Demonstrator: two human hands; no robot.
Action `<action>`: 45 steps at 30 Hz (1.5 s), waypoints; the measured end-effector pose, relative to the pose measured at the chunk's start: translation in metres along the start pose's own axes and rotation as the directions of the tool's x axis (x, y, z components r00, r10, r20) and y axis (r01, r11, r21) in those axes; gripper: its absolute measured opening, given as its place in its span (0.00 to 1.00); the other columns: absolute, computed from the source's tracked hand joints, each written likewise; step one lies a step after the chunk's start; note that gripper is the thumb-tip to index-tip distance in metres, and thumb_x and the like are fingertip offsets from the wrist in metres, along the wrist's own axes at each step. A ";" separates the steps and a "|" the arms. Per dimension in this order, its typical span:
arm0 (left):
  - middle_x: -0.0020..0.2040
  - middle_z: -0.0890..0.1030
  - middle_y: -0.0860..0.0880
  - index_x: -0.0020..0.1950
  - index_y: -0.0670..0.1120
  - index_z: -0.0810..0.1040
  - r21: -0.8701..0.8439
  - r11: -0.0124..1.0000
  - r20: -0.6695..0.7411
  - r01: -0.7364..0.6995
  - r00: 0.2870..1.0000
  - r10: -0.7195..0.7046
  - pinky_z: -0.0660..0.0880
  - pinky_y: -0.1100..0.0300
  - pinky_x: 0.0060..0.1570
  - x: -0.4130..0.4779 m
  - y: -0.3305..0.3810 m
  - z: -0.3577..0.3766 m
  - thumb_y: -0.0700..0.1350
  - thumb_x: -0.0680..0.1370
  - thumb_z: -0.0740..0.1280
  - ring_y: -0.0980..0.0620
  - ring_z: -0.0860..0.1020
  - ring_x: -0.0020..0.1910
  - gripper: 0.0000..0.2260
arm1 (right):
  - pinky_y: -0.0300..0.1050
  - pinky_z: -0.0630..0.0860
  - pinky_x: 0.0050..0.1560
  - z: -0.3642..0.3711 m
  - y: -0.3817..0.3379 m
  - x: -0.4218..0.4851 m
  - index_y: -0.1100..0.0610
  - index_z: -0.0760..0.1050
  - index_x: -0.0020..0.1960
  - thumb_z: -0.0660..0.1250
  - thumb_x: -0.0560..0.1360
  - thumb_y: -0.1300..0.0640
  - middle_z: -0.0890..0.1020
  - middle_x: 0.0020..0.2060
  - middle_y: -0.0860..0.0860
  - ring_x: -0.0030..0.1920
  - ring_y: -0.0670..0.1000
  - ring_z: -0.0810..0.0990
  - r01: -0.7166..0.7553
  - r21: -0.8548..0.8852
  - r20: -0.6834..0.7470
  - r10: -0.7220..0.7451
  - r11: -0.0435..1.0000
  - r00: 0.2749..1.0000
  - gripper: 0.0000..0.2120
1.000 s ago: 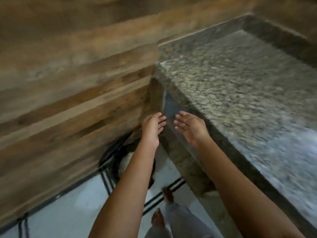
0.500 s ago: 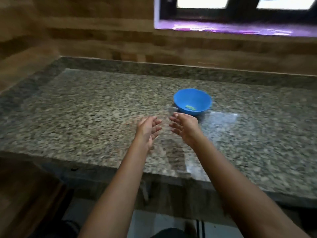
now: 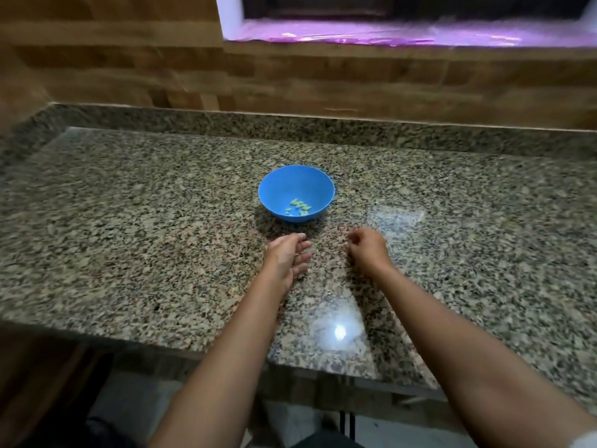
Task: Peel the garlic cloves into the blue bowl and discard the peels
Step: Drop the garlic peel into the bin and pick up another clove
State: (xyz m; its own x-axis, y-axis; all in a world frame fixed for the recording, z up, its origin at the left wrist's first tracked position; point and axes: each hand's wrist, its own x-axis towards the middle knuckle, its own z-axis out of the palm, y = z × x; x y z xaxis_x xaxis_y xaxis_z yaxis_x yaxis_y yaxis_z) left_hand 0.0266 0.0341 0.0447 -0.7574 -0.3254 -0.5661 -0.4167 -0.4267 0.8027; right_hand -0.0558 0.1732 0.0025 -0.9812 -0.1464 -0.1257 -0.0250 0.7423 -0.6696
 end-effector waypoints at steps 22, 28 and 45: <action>0.58 0.78 0.46 0.60 0.48 0.78 0.820 0.524 0.072 -0.233 0.949 0.308 0.72 0.53 0.60 0.060 0.000 -0.054 0.39 0.70 0.73 0.46 0.75 0.58 0.19 | 0.46 0.79 0.42 0.012 -0.086 0.018 0.62 0.77 0.57 0.62 0.77 0.64 0.81 0.48 0.56 0.39 0.50 0.80 0.084 0.502 -0.074 -0.054 0.861 0.996 0.11; 0.51 0.82 0.43 0.56 0.43 0.80 0.741 0.581 0.104 -0.335 0.913 0.394 0.72 0.62 0.46 0.064 -0.008 -0.062 0.38 0.73 0.71 0.50 0.78 0.45 0.12 | 0.47 0.80 0.42 0.024 -0.066 -0.024 0.63 0.78 0.55 0.65 0.75 0.65 0.82 0.42 0.55 0.38 0.49 0.79 0.014 0.483 0.077 -0.058 0.875 0.995 0.09; 0.40 0.84 0.48 0.48 0.43 0.82 -0.053 0.972 0.387 -0.227 0.893 0.230 0.77 0.63 0.40 0.053 0.013 -0.055 0.42 0.67 0.72 0.55 0.80 0.36 0.11 | 0.50 0.82 0.44 0.021 -0.075 -0.042 0.58 0.81 0.51 0.68 0.75 0.53 0.84 0.37 0.54 0.36 0.52 0.83 0.163 0.373 0.068 -0.202 0.913 0.977 0.10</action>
State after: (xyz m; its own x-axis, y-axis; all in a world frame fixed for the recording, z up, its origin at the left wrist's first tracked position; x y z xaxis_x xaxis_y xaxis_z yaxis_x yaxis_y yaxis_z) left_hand 0.0087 -0.0349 0.0149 -0.9667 -0.0623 -0.2483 -0.2061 -0.3860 0.8992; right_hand -0.0085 0.1101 0.0432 -0.9407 -0.3371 -0.0373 -0.1110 0.4101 -0.9053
